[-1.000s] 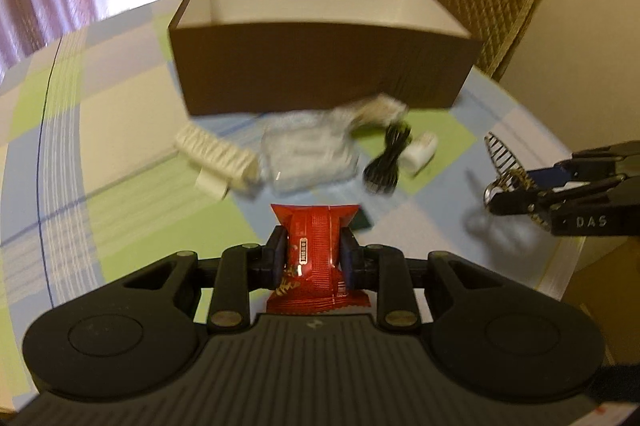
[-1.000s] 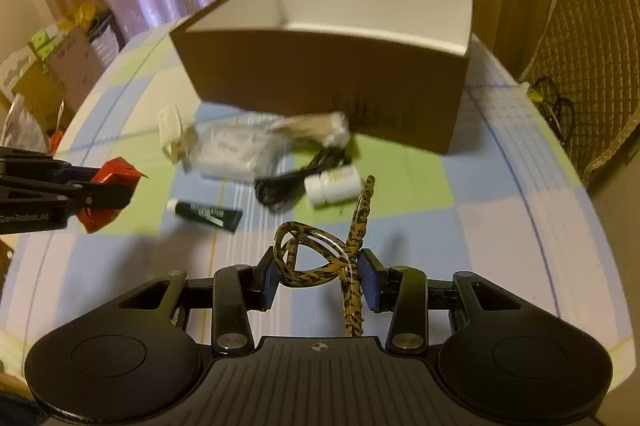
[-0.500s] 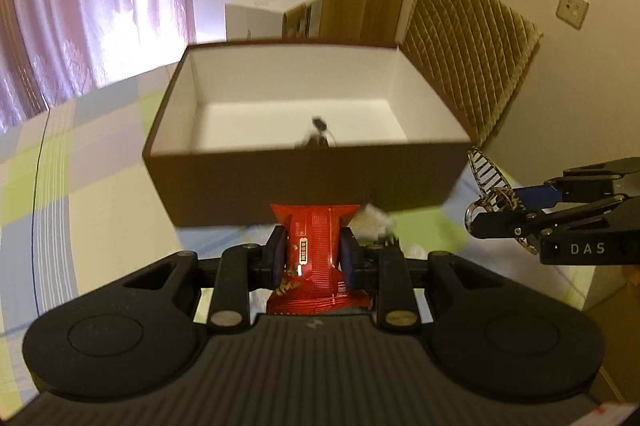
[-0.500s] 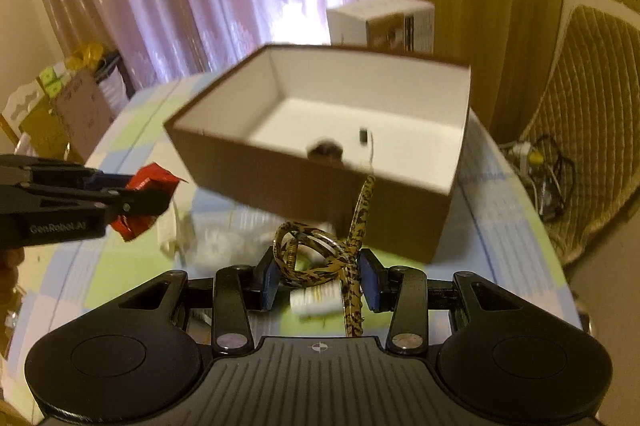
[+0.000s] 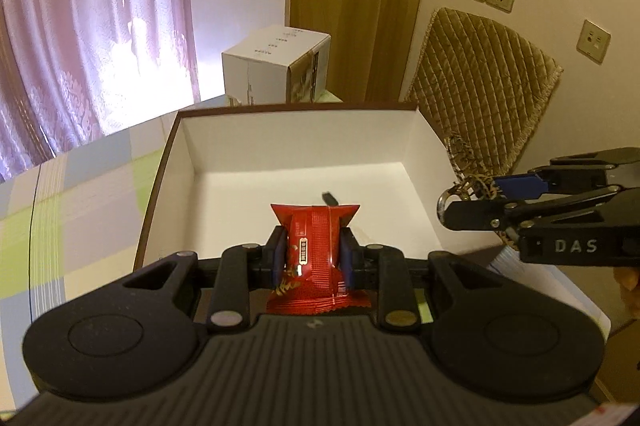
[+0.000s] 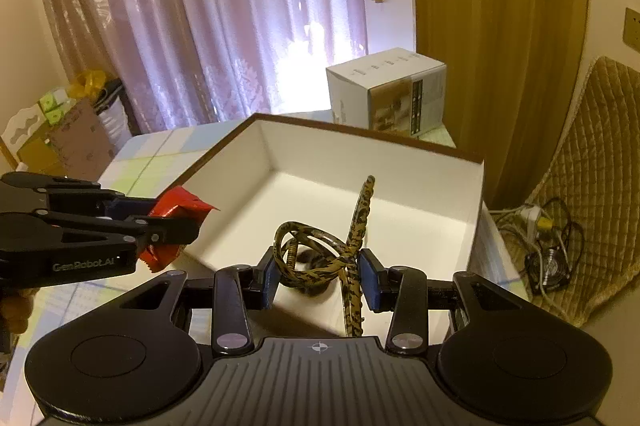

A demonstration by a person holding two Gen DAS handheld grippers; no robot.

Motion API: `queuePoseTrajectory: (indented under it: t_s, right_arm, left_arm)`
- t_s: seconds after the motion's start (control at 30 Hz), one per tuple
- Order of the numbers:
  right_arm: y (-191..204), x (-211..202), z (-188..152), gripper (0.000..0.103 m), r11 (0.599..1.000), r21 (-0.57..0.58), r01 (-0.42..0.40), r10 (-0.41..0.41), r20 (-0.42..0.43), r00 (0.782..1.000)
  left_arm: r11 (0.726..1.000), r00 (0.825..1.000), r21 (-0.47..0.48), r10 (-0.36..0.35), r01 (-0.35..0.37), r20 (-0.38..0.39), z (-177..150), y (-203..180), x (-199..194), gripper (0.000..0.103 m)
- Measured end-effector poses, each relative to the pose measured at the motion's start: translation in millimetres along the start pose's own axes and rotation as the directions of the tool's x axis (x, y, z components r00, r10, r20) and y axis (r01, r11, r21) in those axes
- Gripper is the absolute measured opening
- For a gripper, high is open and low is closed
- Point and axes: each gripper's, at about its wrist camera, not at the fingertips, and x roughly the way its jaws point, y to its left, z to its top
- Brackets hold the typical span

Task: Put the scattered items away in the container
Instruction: 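Carry the red packet and hair clip with both tools over the box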

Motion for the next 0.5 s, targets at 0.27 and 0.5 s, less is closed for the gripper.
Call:
queuePoseTrajectory:
  t_s: [0.27, 0.5]
  right_arm:
    - [-19.3, 40.4, 20.9, 0.038, 1.000, 0.008, 0.010, -0.010, -0.029, 1.000]
    - [-40.1, 88.9, 27.7, 0.039, 0.999, 0.037, 0.020, -0.016, -0.106, 0.994]
  left_arm:
    - [1.000, 1.000, 0.005, 0.005, -0.005, -0.029, 30.2, 7.1, 42.5, 0.022]
    - [1.000, 0.995, -0.008, -0.012, 0.011, -0.096, 46.0, 18.6, 90.7, 0.022]
